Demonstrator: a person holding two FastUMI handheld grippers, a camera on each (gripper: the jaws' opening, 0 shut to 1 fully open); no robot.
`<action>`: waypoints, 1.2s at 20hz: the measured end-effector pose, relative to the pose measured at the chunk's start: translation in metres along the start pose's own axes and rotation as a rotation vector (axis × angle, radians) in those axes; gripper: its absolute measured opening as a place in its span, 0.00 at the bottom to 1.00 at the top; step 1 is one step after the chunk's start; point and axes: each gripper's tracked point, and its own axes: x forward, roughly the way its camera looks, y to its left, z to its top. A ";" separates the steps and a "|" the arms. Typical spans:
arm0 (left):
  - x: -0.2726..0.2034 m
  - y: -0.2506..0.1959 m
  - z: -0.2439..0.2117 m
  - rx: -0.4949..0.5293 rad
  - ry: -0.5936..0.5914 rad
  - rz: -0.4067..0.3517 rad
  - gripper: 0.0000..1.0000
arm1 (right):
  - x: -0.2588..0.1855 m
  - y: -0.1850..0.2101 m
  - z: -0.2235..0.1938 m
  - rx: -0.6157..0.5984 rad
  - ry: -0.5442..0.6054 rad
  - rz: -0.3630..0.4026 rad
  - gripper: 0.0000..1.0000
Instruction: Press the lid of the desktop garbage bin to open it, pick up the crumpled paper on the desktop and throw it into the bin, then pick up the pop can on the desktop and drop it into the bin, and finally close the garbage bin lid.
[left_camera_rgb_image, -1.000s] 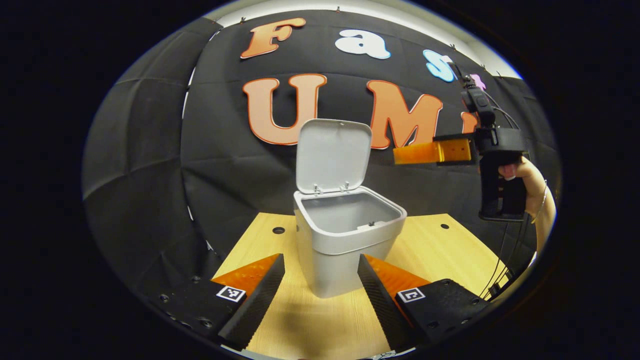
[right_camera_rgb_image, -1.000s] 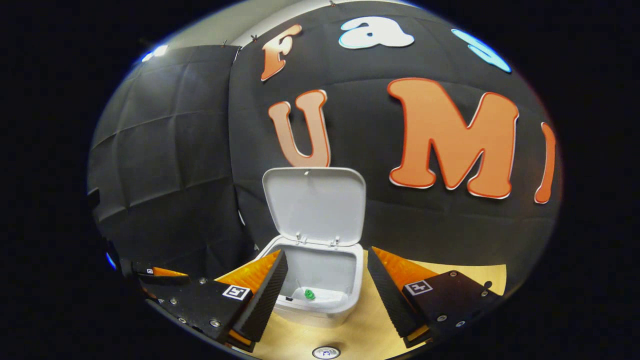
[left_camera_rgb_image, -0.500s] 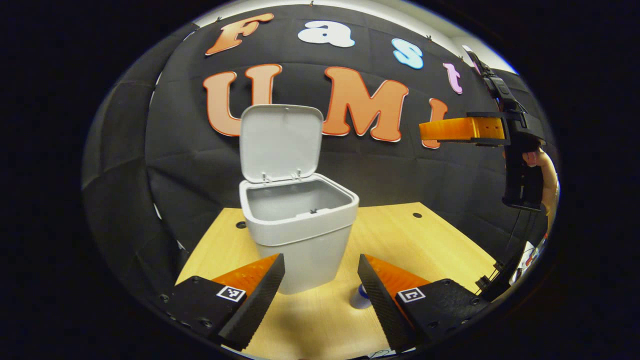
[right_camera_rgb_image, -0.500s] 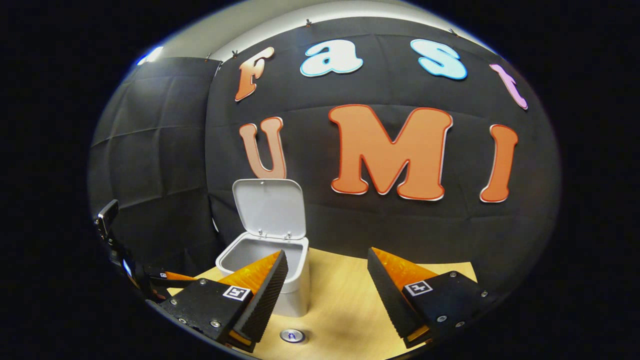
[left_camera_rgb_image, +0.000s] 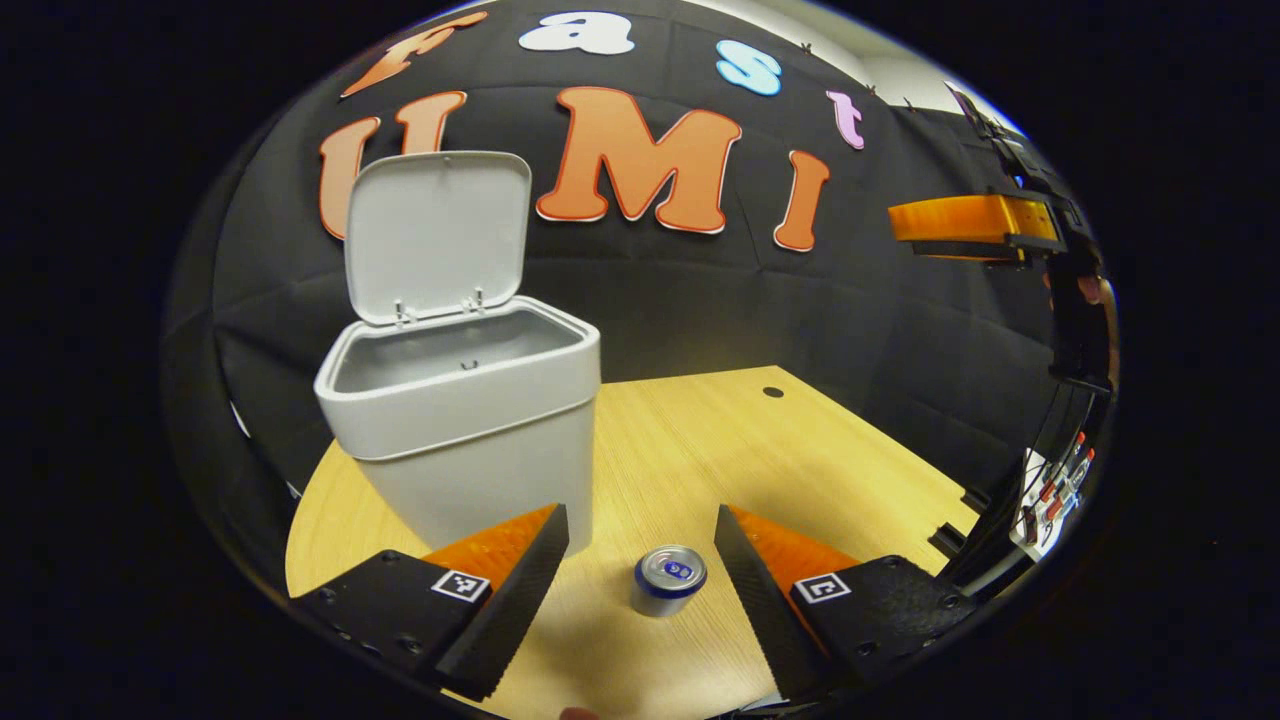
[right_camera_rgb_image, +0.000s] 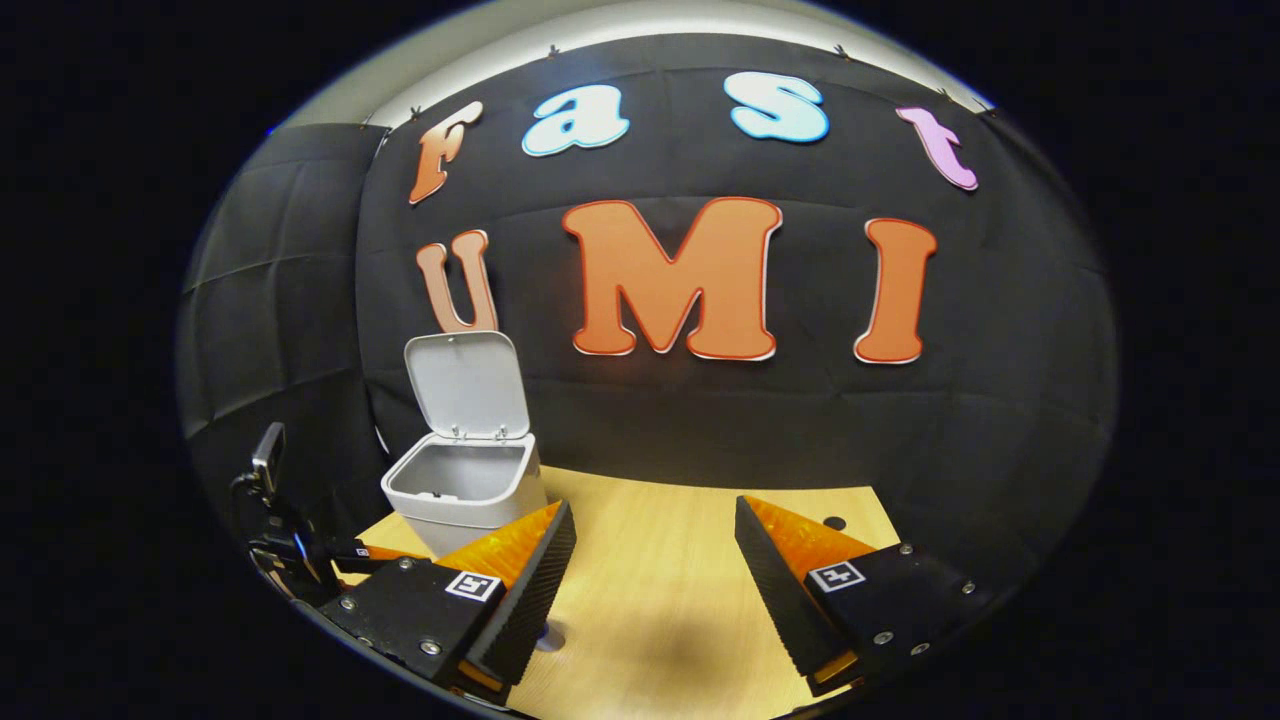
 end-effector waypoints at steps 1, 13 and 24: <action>0.009 -0.004 -0.007 0.008 0.011 -0.008 0.94 | -0.004 -0.009 -0.007 0.003 0.009 -0.015 1.00; 0.088 -0.027 -0.102 0.061 0.178 -0.036 0.96 | -0.025 -0.055 -0.049 0.039 0.096 -0.091 0.96; 0.126 -0.018 -0.142 0.069 0.216 0.014 0.85 | -0.024 -0.045 -0.068 0.071 0.158 -0.072 0.96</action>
